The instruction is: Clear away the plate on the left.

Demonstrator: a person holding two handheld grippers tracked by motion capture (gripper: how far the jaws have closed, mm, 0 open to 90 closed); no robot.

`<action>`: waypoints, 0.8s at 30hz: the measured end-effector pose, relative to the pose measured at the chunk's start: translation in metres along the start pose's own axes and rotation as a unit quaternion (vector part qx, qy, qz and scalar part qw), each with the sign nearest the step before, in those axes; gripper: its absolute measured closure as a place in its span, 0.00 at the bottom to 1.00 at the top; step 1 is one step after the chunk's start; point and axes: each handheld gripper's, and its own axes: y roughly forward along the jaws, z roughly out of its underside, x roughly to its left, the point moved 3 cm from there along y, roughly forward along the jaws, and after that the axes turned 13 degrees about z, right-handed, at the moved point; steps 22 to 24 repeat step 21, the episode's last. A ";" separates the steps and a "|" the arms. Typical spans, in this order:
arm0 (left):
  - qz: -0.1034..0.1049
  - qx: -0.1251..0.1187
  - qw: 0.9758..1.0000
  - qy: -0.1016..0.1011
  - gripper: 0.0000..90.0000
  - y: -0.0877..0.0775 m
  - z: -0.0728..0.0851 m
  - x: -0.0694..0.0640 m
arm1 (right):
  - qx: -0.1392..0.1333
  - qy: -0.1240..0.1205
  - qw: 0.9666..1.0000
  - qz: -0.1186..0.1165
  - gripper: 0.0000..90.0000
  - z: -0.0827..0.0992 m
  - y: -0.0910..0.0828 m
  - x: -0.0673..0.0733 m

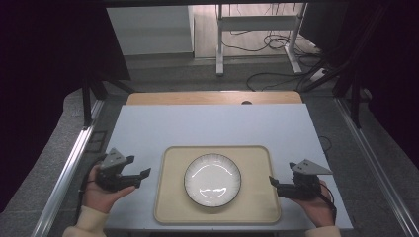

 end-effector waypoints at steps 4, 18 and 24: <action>-0.001 0.007 1.000 -0.026 0.26 -0.002 0.013 0.010 | 0.011 0.002 1.000 0.009 0.12 0.003 0.004 -0.008; -0.013 0.016 1.000 -0.014 0.23 0.011 0.013 0.010 | 0.017 0.007 1.000 0.014 0.08 0.004 0.006 -0.013; -0.025 0.015 0.999 -0.014 0.22 0.013 0.015 0.016 | 0.018 0.006 1.000 0.018 0.07 0.005 0.006 -0.013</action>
